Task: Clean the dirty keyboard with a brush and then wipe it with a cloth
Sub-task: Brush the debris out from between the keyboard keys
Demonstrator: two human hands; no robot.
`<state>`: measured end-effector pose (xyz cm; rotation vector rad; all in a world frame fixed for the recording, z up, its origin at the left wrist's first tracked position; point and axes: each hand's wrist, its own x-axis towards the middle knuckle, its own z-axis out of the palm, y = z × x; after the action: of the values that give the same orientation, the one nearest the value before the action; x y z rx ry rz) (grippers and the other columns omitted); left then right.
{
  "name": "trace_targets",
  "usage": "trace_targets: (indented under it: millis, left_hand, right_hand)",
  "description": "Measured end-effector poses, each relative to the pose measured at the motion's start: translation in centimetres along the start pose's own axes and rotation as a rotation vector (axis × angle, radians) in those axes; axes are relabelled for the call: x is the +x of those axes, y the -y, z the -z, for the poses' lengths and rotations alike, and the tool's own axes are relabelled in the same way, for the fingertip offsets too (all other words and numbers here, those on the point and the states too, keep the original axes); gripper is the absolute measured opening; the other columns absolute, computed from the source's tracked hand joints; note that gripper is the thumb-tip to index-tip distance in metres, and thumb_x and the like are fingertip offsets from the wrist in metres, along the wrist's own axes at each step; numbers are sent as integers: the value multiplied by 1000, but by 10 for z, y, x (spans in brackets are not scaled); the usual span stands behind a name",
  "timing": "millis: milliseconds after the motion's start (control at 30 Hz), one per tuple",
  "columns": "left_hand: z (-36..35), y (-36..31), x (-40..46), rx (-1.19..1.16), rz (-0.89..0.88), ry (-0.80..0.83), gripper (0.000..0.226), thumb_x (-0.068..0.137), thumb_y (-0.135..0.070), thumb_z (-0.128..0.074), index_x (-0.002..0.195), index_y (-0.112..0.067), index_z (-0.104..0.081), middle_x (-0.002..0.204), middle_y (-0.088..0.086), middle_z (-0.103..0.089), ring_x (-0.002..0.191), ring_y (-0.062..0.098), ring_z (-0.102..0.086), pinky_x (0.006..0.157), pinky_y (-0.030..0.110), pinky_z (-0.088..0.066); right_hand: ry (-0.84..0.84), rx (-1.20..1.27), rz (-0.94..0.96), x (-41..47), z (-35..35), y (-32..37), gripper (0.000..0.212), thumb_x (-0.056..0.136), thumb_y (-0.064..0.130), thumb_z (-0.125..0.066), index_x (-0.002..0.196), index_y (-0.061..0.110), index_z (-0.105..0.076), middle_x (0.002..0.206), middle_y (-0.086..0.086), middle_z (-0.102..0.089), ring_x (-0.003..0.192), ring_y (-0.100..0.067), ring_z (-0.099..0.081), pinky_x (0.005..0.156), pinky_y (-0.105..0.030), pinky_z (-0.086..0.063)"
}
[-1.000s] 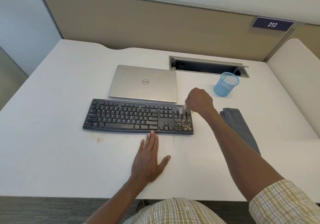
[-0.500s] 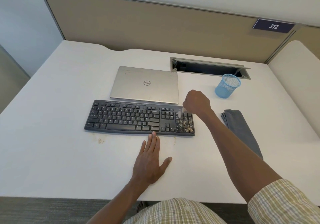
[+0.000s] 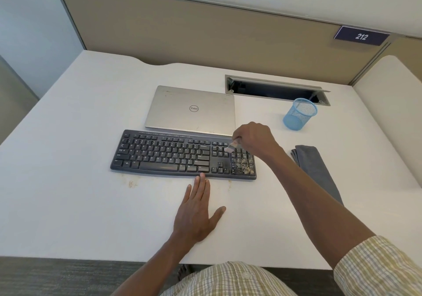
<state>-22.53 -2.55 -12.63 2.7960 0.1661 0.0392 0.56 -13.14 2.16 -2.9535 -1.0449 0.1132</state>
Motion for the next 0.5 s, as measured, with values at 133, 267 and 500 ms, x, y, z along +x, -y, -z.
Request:
trace_targets:
  millis: [133, 267, 500]
  left_hand:
    - [-1, 0, 0, 1, 6, -3, 90, 100, -70, -24, 161, -5, -10, 168, 8, 7, 156, 23, 7, 124, 37, 3]
    - [-1, 0, 0, -3, 6, -4, 90, 100, -70, -24, 161, -5, -9, 168, 8, 8, 156, 23, 7, 124, 38, 3]
    - [-3, 0, 0, 7, 9, -16, 90, 100, -70, -25, 161, -4, -13, 168, 10, 2, 156, 24, 2, 125, 39, -4]
  right_hand:
    - [-4, -164, 29, -4, 6, -11, 26, 96, 21, -52, 107, 32, -73, 104, 7, -72, 91, -20, -67, 67, -25, -37]
    - [-40, -127, 31, 0, 10, -8, 26, 97, 23, -52, 104, 33, -74, 106, 8, -72, 91, -19, -67, 67, -26, -37]
    - [-42, -223, 38, -6, 10, -15, 26, 97, 21, -52, 108, 32, -73, 108, 6, -72, 93, -20, -67, 68, -26, -38]
